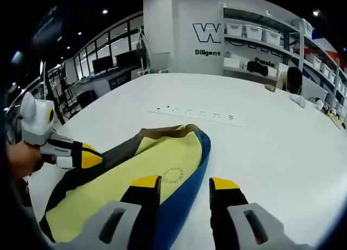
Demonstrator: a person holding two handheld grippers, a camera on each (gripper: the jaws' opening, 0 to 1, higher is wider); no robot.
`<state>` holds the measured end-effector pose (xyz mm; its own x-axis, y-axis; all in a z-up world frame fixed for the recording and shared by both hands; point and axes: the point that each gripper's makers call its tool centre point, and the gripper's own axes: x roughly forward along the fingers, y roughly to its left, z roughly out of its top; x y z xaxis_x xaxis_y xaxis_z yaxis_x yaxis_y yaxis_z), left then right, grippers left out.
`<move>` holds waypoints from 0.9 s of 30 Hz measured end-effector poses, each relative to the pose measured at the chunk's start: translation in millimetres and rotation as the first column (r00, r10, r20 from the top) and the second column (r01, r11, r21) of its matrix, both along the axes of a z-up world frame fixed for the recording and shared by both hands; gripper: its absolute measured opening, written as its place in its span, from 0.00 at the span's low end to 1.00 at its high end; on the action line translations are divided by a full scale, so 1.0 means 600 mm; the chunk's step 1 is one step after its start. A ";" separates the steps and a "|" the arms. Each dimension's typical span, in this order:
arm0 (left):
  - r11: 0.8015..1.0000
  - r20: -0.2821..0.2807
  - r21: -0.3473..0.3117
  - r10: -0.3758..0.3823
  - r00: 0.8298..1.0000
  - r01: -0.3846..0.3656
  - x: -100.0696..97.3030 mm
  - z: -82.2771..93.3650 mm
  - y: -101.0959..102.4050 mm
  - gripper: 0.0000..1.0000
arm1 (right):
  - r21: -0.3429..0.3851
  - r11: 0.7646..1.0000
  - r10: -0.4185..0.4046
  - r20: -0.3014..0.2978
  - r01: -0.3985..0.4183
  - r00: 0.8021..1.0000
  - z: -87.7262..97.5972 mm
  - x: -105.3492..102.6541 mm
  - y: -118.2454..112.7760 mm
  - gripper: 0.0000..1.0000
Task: Fold the garment on the visible template until the final outline fits inside the template.
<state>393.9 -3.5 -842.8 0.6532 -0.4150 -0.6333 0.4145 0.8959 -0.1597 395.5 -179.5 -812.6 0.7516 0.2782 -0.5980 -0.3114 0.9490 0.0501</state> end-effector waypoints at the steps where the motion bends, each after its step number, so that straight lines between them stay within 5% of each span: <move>1: 1.000 0.008 -0.002 -0.007 1.000 0.007 -0.001 0.004 -0.004 0.07 | 0.000 1.000 0.001 -0.001 -0.001 1.000 0.000 0.000 0.000 0.34; 13: 1.000 -0.018 0.023 -0.019 1.000 0.019 -0.001 -0.019 -0.011 0.07 | 0.000 1.000 -0.007 -0.007 0.007 1.000 -0.003 -0.002 -0.005 0.34; 17: 0.999 -0.025 0.041 -0.019 1.000 0.020 0.000 -0.024 -0.007 0.00 | -0.003 1.000 -0.011 -0.006 0.011 1.000 -0.005 0.001 -0.010 0.34; 27: 0.998 -0.019 0.060 -0.018 1.000 0.019 0.003 -0.027 0.000 0.00 | 0.006 0.999 -0.031 -0.017 0.031 0.999 -0.025 0.030 0.002 0.29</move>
<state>395.5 -3.7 -858.8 0.6334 -0.3876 -0.6697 0.4286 0.8963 -0.1134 413.5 -178.3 -827.6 0.7501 0.2585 -0.6087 -0.2806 0.9579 0.0610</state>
